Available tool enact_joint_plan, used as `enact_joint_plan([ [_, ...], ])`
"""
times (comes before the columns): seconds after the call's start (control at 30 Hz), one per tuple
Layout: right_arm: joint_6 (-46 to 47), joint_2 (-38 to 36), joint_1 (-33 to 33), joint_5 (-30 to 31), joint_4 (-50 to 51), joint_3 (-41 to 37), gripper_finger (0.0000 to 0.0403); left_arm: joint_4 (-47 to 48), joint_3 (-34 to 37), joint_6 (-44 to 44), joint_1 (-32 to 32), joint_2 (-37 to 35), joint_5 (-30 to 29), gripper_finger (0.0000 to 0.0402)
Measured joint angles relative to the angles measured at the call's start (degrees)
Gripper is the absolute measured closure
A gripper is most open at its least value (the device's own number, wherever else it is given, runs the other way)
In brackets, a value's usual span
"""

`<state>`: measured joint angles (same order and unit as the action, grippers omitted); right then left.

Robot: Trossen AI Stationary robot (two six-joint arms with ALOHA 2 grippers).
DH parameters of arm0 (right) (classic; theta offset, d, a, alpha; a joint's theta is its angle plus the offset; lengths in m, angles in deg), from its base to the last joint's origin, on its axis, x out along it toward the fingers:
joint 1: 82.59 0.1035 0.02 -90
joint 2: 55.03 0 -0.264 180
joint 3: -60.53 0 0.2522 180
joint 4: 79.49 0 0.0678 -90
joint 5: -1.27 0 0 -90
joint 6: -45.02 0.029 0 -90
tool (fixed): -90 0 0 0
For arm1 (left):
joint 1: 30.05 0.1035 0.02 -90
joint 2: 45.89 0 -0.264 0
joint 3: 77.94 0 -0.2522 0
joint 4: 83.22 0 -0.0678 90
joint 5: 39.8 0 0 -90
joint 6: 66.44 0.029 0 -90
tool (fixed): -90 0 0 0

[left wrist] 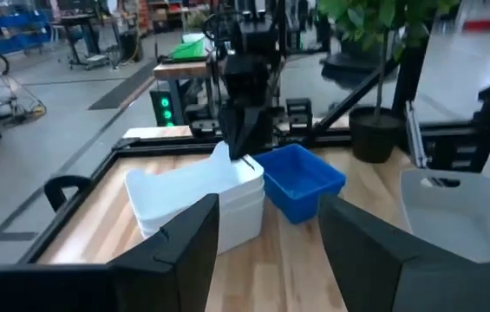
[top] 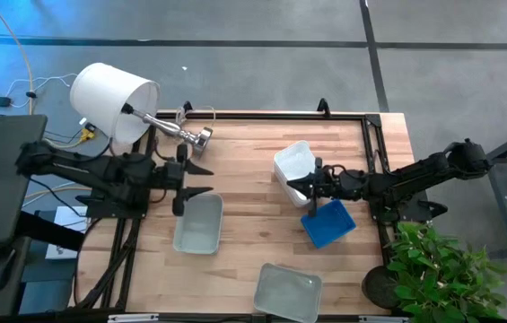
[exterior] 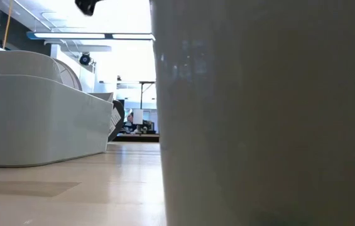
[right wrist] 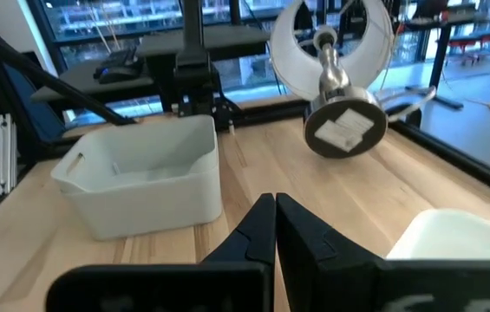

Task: Stack baskets by color
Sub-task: Stack the bottom gray bin on top of the gray bin

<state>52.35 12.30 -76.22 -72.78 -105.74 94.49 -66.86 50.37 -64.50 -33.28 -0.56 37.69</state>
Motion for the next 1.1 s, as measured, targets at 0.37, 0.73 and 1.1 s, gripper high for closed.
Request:
enact_joint_plan([
  [0.37, -3.4, 0.0, 0.0, -1.0, -8.9, 0.0, 0.0403, -20.5, 18.0, -3.2, -1.4, -5.1, 1.0, 0.0218],
  [0.73, -3.1, 0.0, 0.0, -2.9, -9.2, 0.0, 0.0403, -25.0, 19.1, -2.2, -2.5, -5.5, -2.5, 0.0218],
  [1.1, -3.3, 0.0, 0.0, -2.7, -9.2, 0.0, 0.0403, -24.7, 19.1, -1.7, -2.5, -5.5, -2.7, 0.0218],
])
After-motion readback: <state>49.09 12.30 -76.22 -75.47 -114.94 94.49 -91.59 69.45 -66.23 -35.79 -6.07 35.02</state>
